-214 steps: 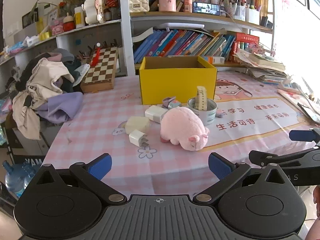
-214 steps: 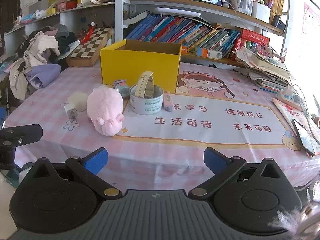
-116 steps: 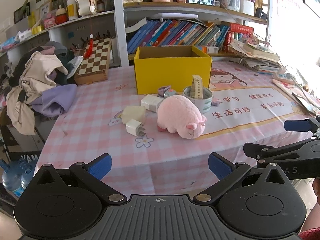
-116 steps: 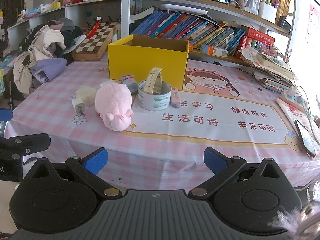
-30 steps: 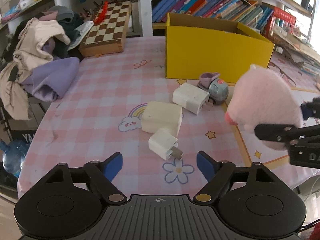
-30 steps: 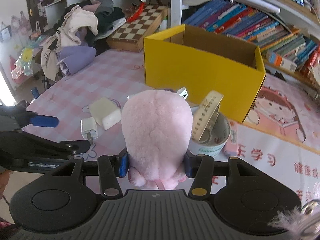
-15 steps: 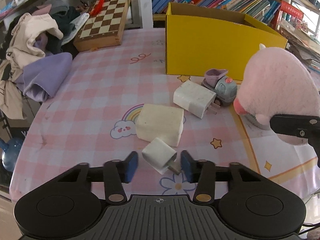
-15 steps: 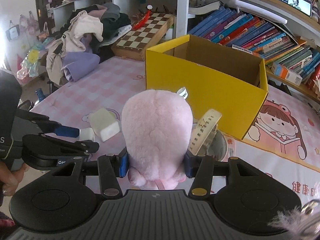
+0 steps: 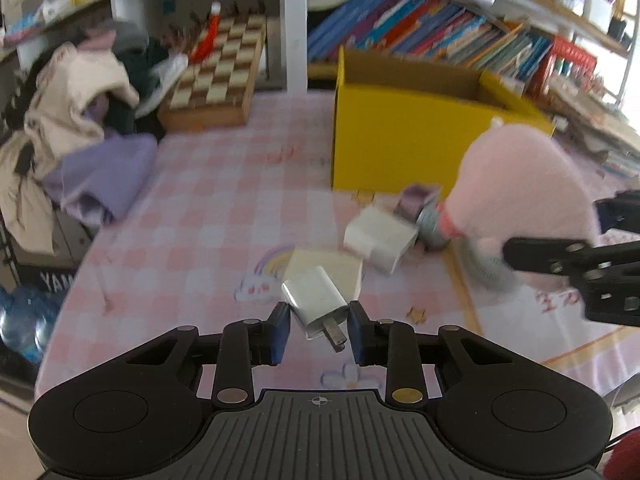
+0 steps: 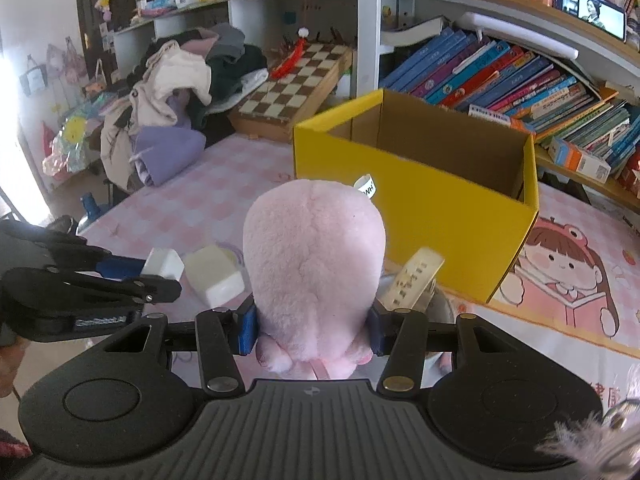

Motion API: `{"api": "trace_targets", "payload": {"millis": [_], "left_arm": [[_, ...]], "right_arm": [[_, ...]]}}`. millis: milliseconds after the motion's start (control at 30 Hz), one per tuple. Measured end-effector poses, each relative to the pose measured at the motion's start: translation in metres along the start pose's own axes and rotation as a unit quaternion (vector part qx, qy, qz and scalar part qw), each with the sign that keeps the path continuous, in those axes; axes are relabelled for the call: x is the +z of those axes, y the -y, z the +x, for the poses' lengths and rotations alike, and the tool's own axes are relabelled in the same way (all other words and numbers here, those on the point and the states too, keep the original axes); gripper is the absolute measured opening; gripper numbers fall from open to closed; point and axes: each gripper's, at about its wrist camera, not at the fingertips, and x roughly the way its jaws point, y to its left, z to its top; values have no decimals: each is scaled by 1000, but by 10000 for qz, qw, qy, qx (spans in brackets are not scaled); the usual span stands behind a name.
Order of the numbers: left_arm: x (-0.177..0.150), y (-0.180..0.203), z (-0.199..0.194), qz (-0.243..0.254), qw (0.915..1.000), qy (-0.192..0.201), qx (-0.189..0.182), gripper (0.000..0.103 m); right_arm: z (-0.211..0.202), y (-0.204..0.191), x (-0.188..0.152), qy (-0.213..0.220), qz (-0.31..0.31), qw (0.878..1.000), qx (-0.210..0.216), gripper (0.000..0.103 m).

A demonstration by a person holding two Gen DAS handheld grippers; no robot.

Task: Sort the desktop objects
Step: 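Lift the pig with the right tool while the left tool grasps a white charger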

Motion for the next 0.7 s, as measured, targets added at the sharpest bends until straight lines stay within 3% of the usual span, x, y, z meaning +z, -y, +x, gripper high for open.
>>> {"api": "trace_targets", "payload": {"millis": [367, 700], "left_arm": [[41, 20, -20, 246, 9965, 762, -234, 29], [94, 46, -8, 642, 9890, 1231, -516, 29]], "right_arm": [[-14, 31, 26, 461, 48, 9987, -195, 48], [-11, 84, 64, 836, 72, 9952, -499, 48]]}}
